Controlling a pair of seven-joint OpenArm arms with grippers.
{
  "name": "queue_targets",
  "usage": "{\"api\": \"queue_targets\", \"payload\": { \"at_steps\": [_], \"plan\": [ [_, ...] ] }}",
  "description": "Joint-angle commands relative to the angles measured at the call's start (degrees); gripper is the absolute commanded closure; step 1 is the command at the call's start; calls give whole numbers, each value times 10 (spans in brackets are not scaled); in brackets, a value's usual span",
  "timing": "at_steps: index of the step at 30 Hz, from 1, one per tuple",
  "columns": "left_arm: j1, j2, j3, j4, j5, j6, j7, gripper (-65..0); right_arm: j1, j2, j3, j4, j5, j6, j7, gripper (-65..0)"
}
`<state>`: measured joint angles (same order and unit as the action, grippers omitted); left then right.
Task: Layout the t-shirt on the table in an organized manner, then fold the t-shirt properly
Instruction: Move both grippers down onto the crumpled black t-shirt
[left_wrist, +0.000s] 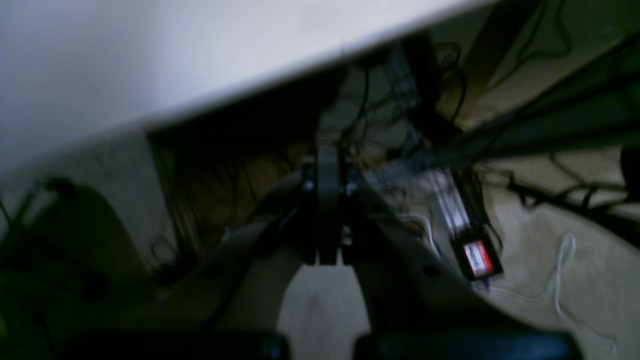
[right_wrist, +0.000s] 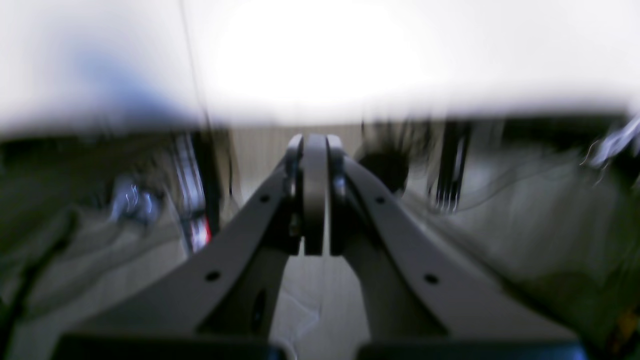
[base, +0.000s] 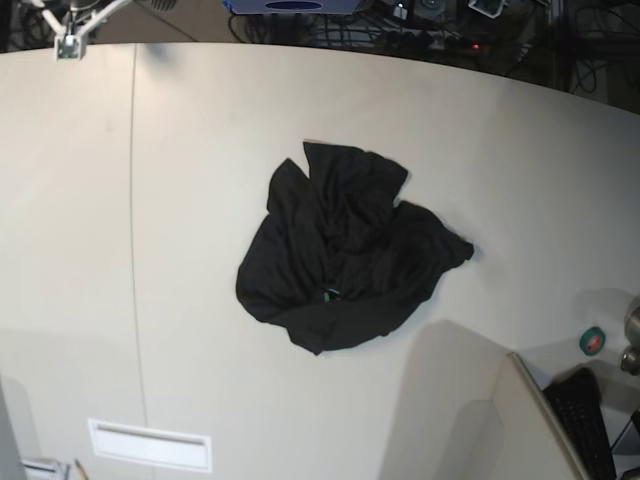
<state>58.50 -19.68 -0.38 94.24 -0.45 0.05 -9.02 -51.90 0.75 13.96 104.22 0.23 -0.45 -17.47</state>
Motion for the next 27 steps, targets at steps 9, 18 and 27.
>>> {"api": "queue_targets", "payload": {
  "at_steps": [9, 18, 27],
  "plan": [
    [-105, -2, -14, 80, -187, 3, 107, 0, 145, 27, -162, 94, 89, 1, -44, -47],
    [-240, 9, -91, 26, -219, 3, 214, 0, 369, 24, -369, -52, 89, 1, -89, -278],
    [-250, 46, -201, 16, -220, 2, 214, -248, 486, 23, -571, -128, 68, -33, -86, -272]
  ]
}}
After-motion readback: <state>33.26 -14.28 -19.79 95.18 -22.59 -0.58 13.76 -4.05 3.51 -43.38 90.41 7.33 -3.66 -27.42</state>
